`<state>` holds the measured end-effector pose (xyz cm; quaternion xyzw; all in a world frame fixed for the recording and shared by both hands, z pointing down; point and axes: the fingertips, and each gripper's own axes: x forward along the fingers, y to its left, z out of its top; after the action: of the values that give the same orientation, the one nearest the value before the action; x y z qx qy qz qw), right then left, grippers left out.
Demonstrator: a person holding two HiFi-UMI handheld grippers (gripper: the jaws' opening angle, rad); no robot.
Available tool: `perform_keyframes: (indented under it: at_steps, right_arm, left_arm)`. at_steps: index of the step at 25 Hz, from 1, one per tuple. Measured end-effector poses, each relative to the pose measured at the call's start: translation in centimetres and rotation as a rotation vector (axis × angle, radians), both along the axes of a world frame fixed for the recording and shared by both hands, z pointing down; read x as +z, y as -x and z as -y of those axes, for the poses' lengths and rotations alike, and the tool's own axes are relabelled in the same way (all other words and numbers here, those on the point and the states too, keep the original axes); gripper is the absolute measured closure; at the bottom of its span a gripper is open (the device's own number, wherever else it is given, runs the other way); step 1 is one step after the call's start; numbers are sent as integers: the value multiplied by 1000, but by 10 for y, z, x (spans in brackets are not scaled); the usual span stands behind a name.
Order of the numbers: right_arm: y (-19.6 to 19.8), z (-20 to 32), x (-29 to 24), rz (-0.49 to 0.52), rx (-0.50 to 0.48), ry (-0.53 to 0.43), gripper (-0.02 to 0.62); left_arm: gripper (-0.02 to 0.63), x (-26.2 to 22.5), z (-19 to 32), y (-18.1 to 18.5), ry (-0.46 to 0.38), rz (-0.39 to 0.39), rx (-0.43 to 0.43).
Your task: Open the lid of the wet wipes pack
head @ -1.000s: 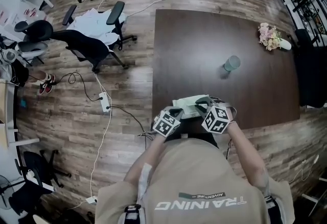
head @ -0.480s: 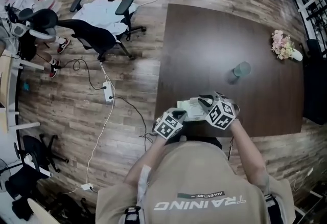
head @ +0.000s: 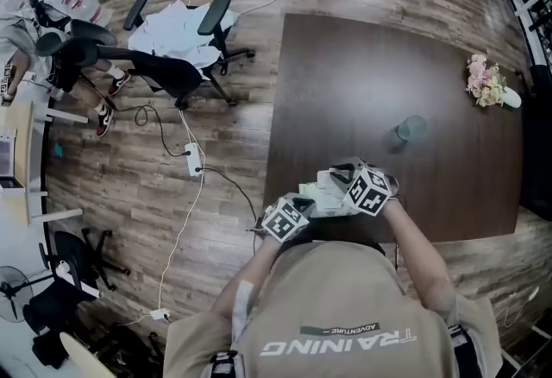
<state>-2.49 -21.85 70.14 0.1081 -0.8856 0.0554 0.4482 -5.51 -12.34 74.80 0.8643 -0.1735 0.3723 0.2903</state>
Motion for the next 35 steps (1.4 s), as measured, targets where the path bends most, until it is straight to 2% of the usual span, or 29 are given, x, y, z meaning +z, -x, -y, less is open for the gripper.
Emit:
perform_keyframes:
  at_steps: [8, 15, 20, 24, 27, 35]
  right_arm:
    - [2, 7, 26, 9, -28, 65, 541]
    - [5, 4, 47, -27, -90, 43, 545]
    - [11, 2, 39, -18, -67, -14, 549]
    - [6, -9, 21, -6, -48, -57, 549]
    - [-3, -20, 10, 7, -24, -69, 557]
    - [-40, -35, -9, 84, 151, -30, 574]
  left_arm:
    - [597, -3, 0, 1, 51, 71, -17]
    - [597, -5, 4, 2, 36, 110, -26]
    - [597, -2, 2, 6, -18, 123, -51]
    - [597, 0, -1, 6, -78, 183, 5]
    - [597, 2, -3, 8, -90, 187, 10]
    - [597, 3, 0, 5, -123, 164, 0]
